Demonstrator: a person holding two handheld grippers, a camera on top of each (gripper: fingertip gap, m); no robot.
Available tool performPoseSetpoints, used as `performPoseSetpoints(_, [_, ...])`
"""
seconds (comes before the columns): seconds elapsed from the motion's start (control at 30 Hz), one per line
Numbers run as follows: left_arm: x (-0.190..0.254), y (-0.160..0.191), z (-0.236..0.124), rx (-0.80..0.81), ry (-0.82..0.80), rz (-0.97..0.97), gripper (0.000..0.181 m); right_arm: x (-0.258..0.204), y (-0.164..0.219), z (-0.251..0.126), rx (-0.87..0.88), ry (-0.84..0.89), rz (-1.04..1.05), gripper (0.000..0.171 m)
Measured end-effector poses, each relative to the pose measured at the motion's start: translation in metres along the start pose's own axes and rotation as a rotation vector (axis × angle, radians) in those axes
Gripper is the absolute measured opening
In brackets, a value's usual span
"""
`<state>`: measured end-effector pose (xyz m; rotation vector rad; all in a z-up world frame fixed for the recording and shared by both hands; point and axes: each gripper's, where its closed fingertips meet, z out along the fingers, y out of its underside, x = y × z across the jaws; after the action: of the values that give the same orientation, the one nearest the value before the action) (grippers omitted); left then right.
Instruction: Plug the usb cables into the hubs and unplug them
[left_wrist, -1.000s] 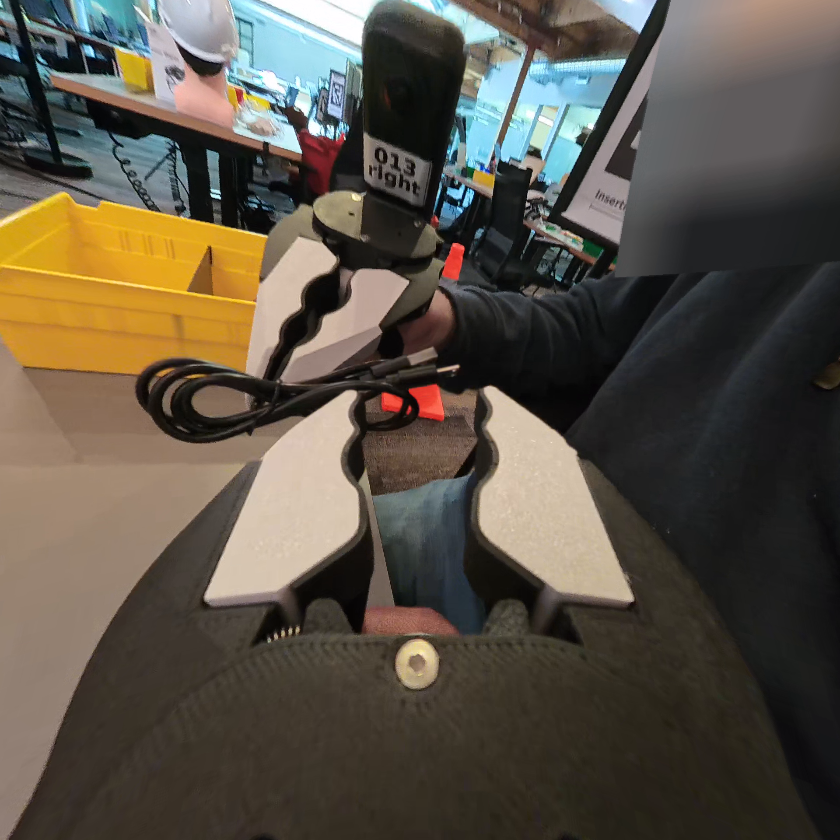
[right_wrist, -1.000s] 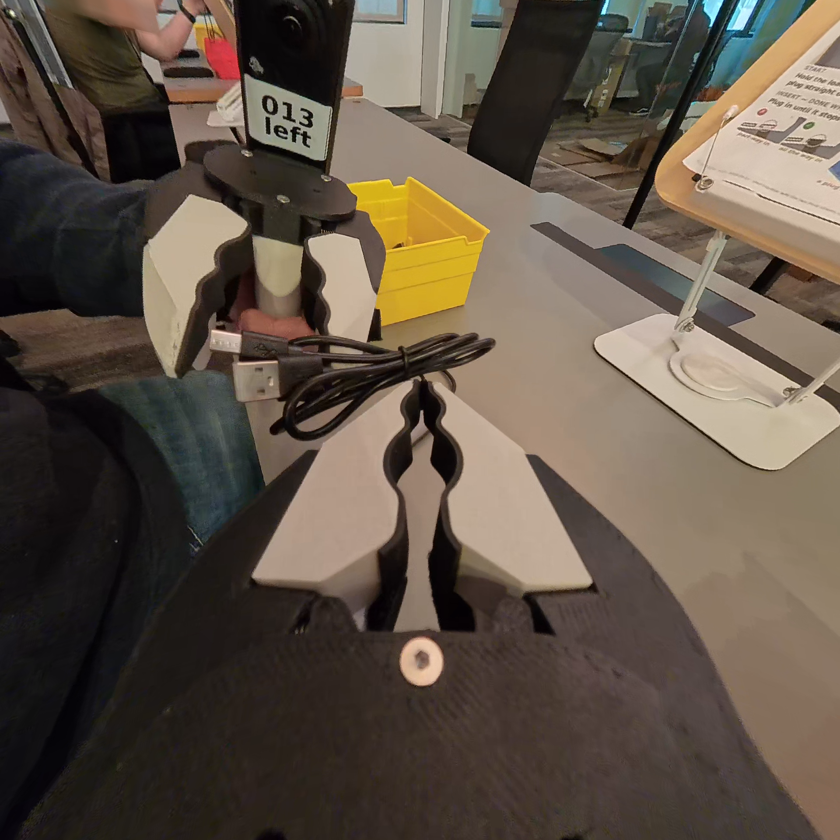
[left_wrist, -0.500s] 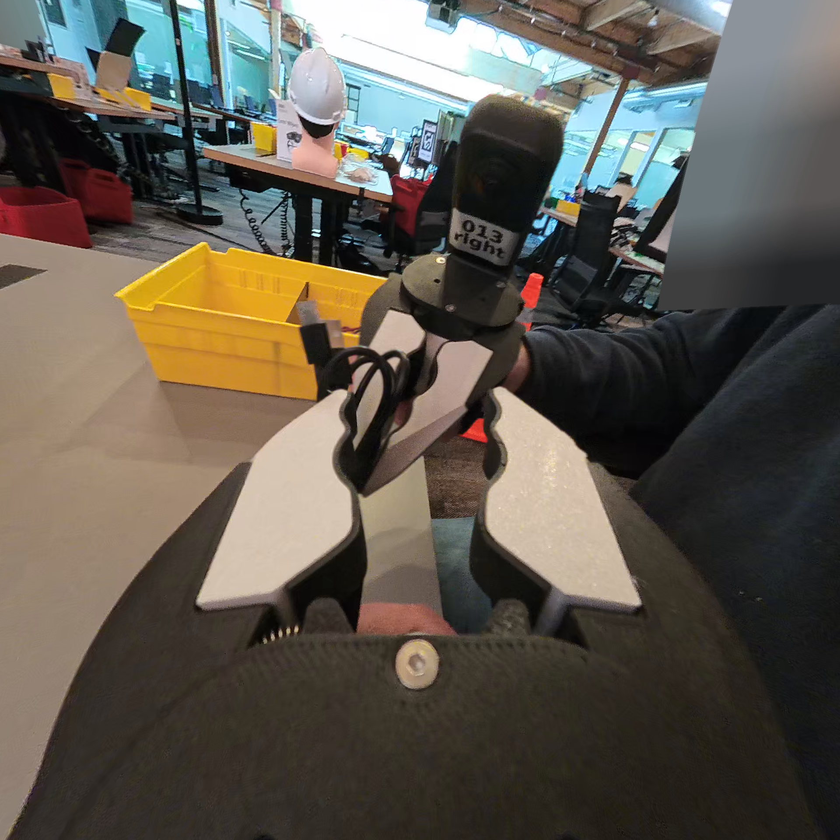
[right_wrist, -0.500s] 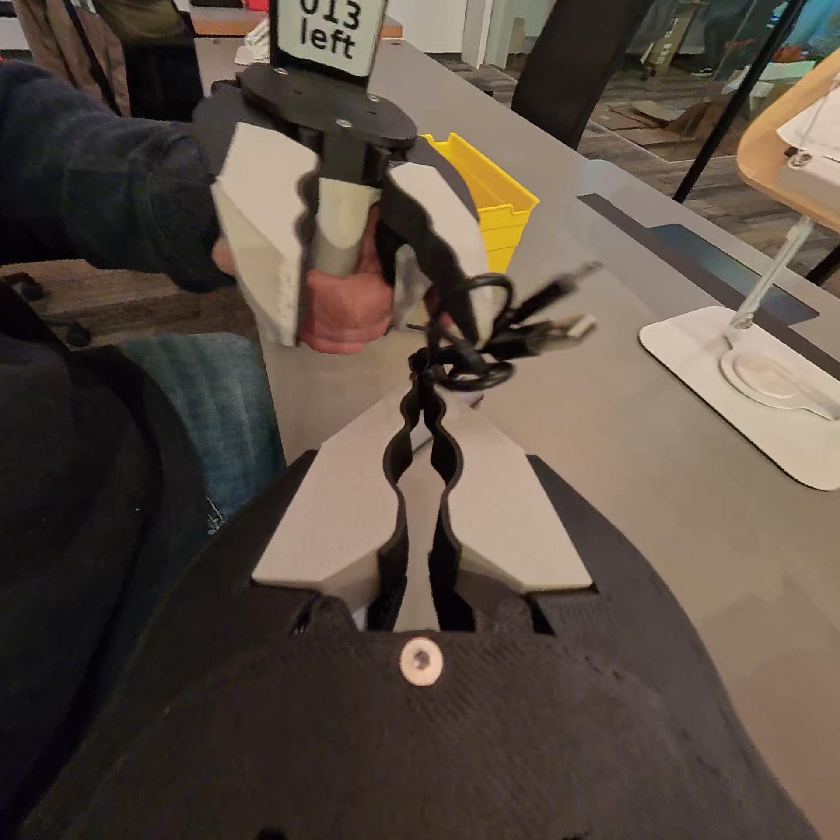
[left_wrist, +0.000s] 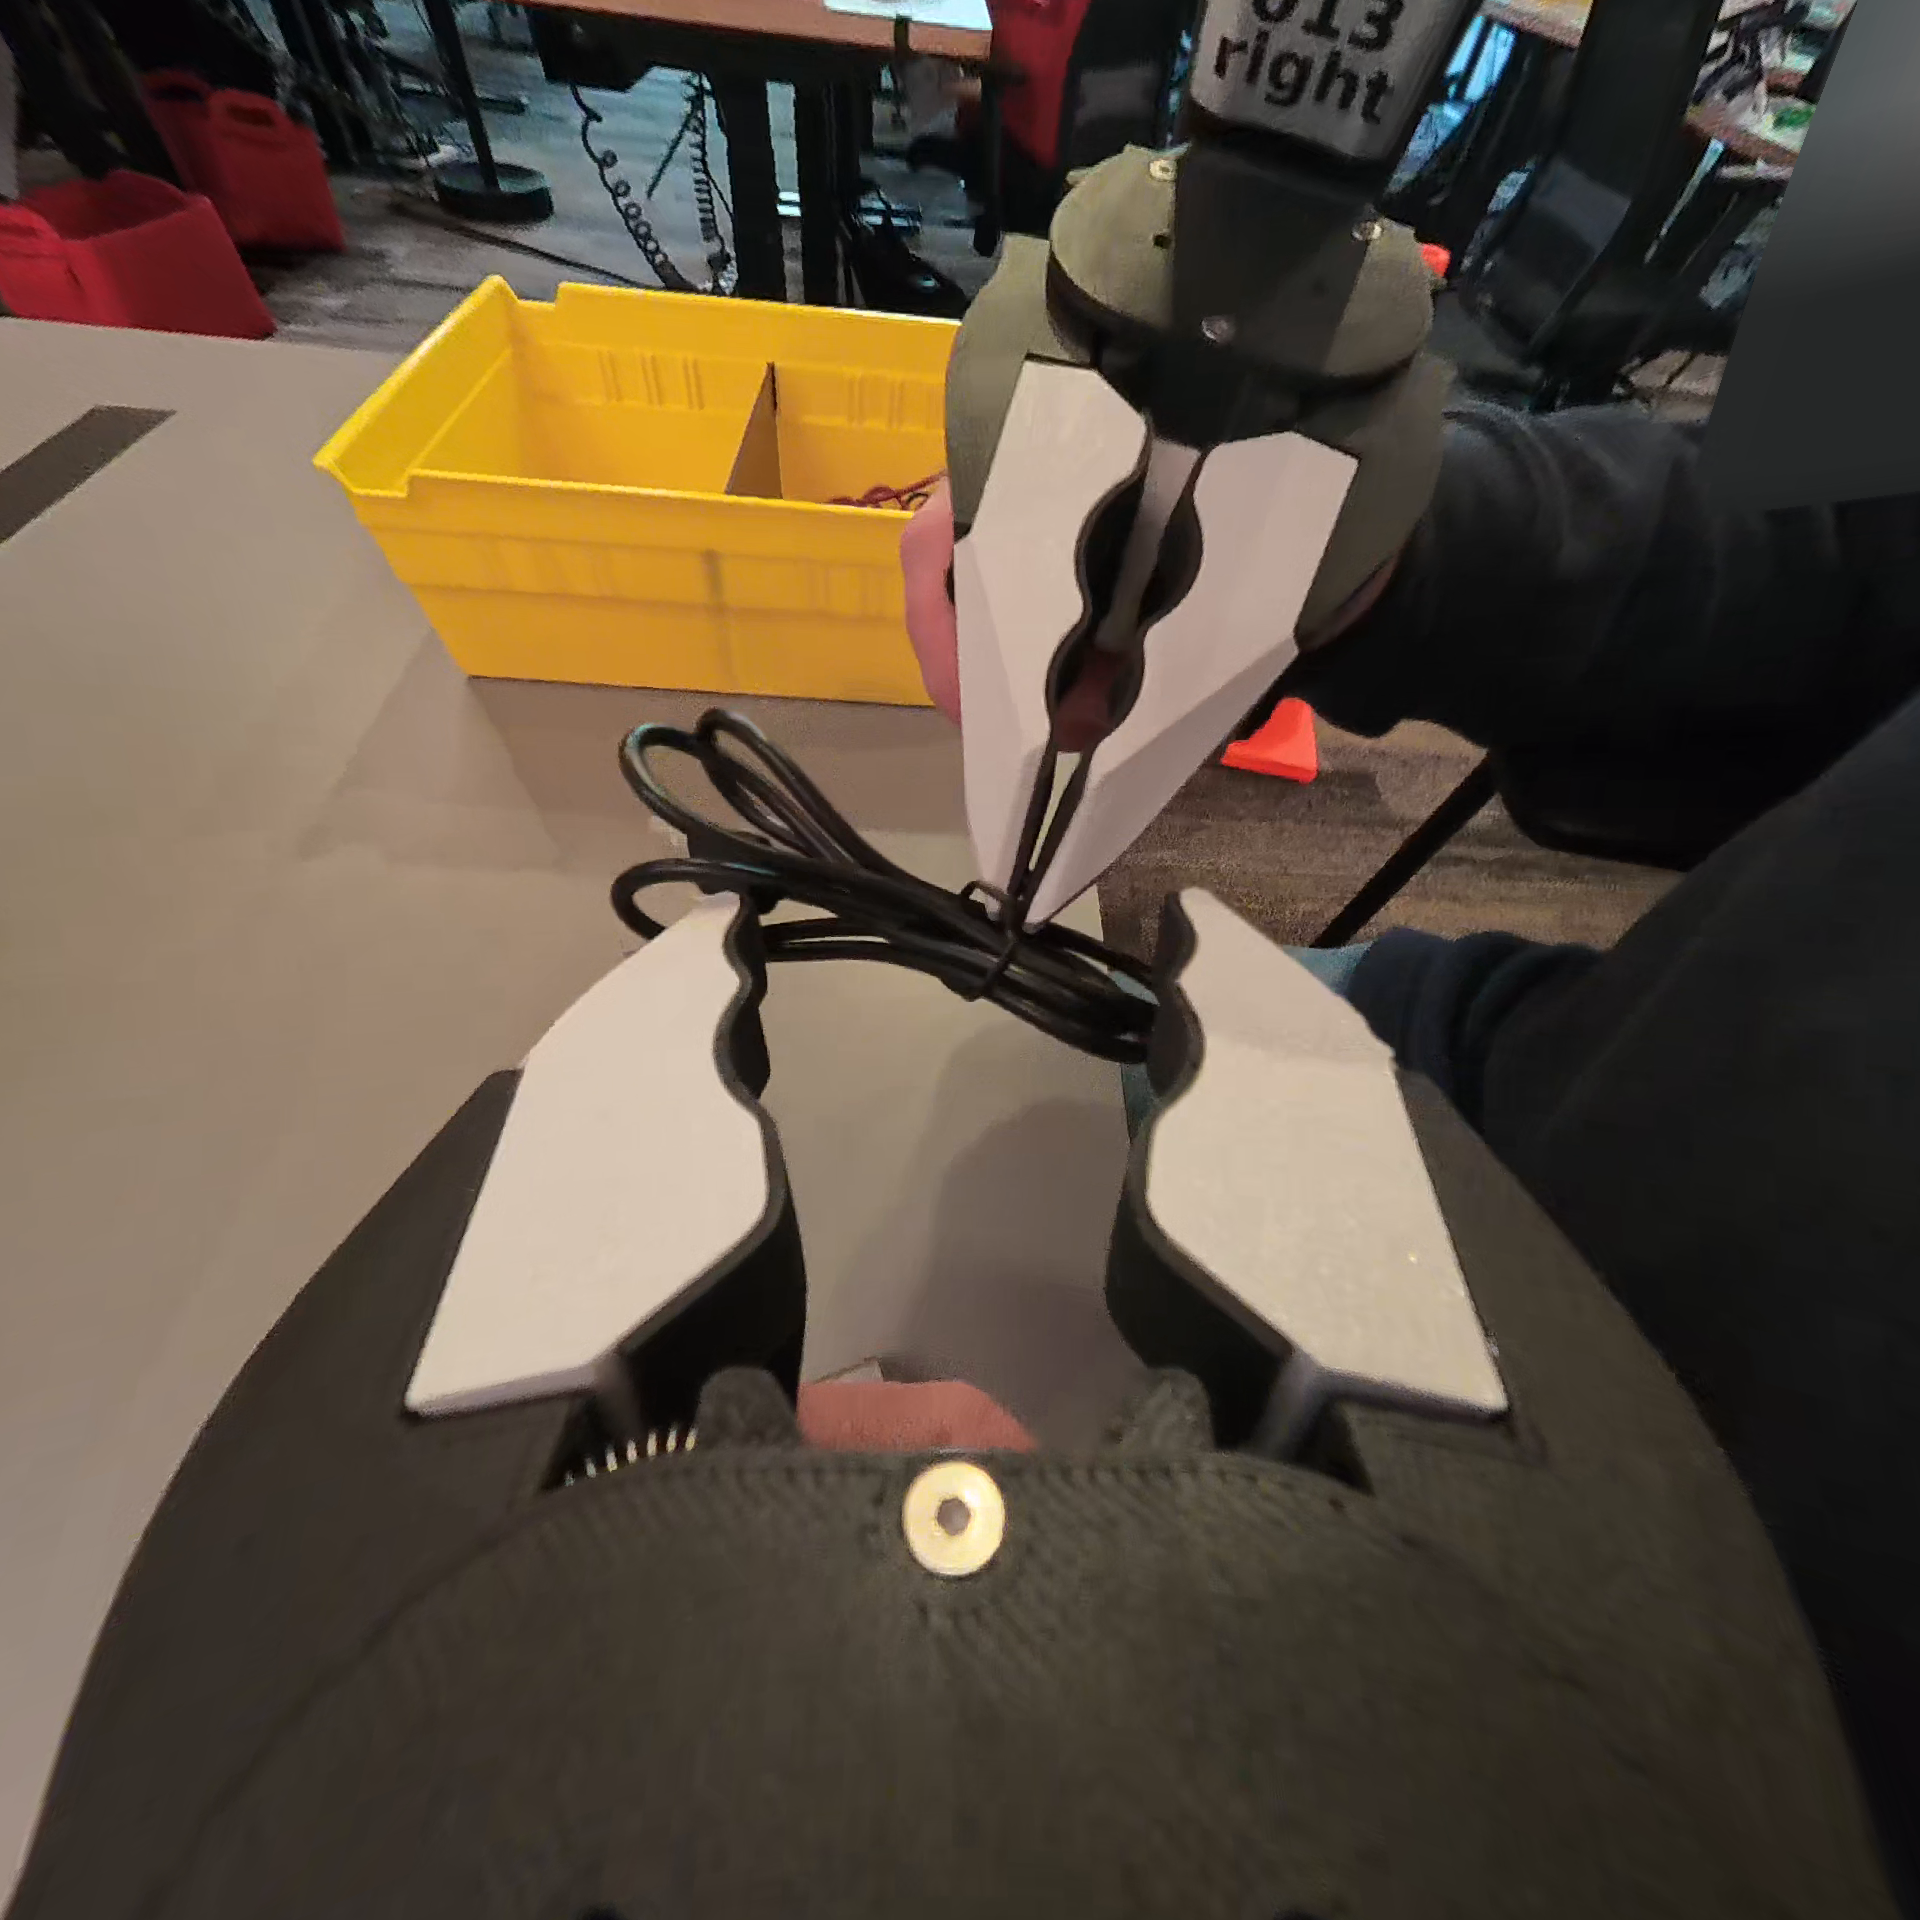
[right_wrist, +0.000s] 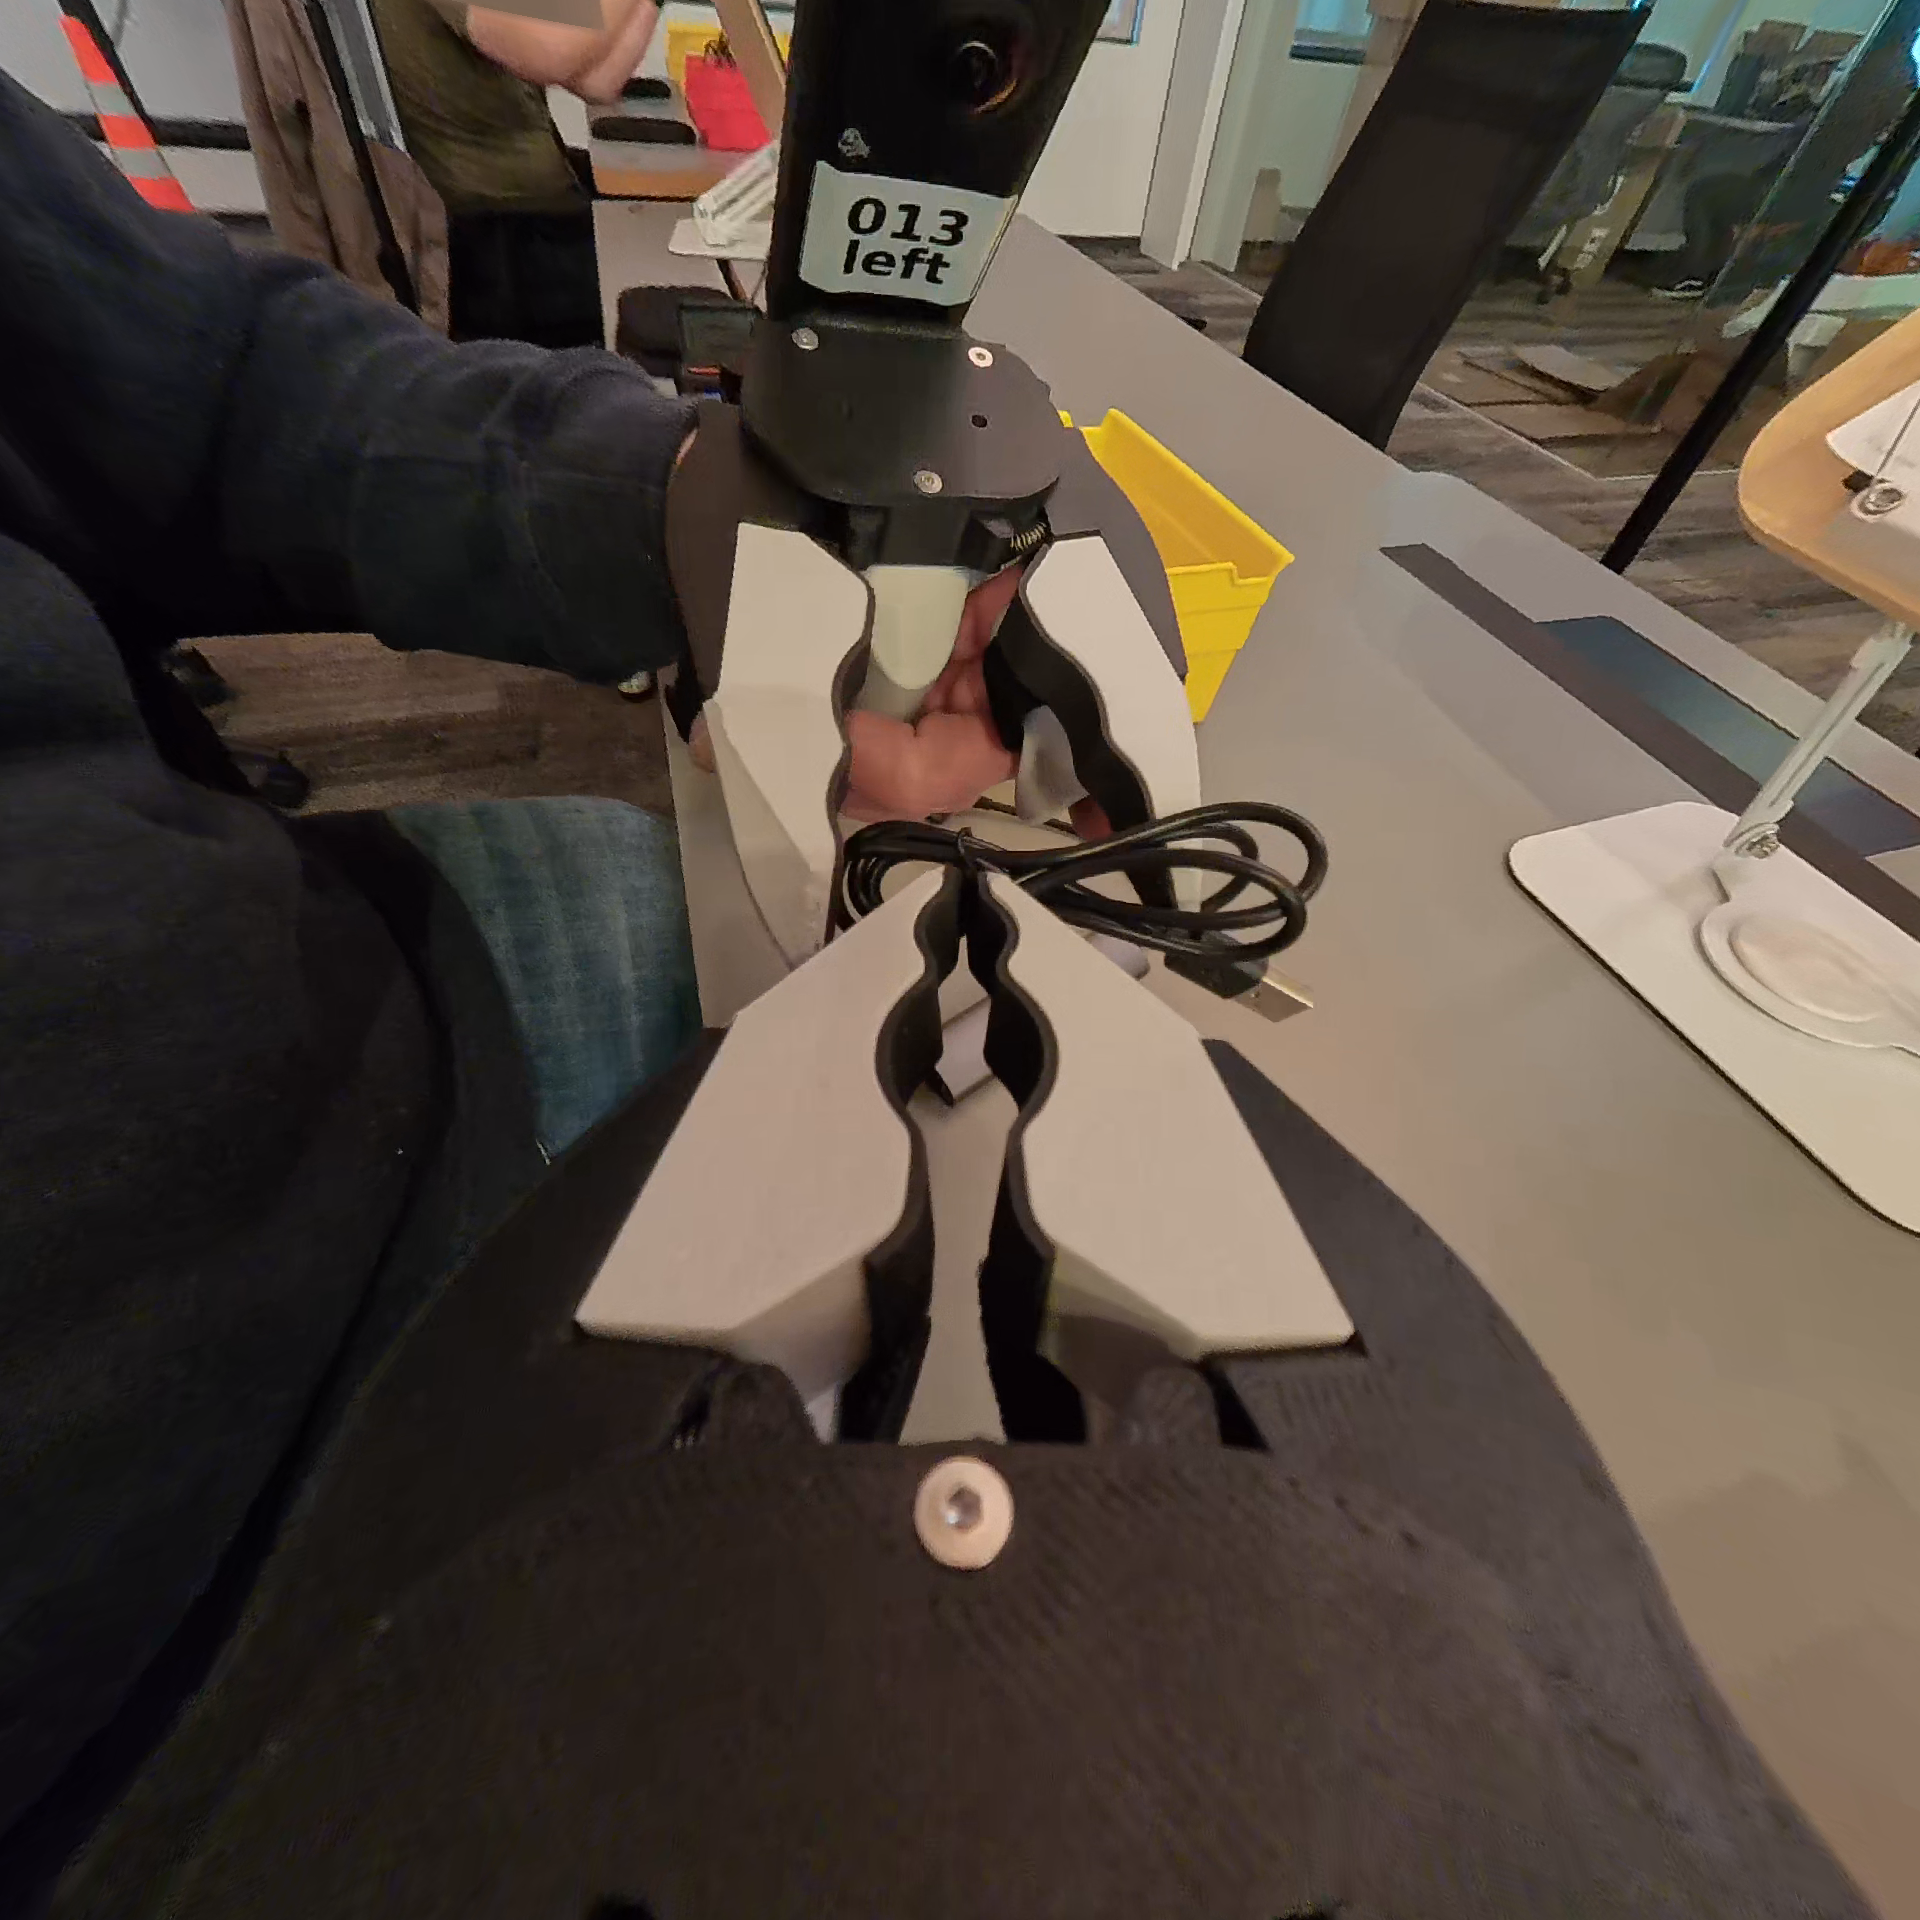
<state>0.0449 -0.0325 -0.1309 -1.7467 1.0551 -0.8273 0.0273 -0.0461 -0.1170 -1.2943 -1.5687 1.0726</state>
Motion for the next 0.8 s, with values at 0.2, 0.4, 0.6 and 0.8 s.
performPoseSetpoints(0.2, [0.003, 0.002, -0.003, -0.046, -0.002, 0.080, 0.074, -0.002, -0.004, 0.000, 0.064, -0.042, 0.071, 0.000])
performPoseSetpoints(0.4, [0.006, 0.004, -0.009, -0.094, 0.000, 0.152, 0.079, -0.001, -0.009, -0.002, 0.107, -0.065, 0.119, 0.000])
performPoseSetpoints(0.6, [-0.001, -0.014, -0.031, -0.021, -0.053, 0.231, 0.078, 0.010, -0.007, -0.008, 0.162, -0.084, 0.235, 0.000])
performPoseSetpoints(0.8, [0.031, -0.043, -0.033, 0.039, -0.062, 0.461, 0.077, -0.001, 0.002, -0.002, 0.119, -0.171, 0.271, 0.000])
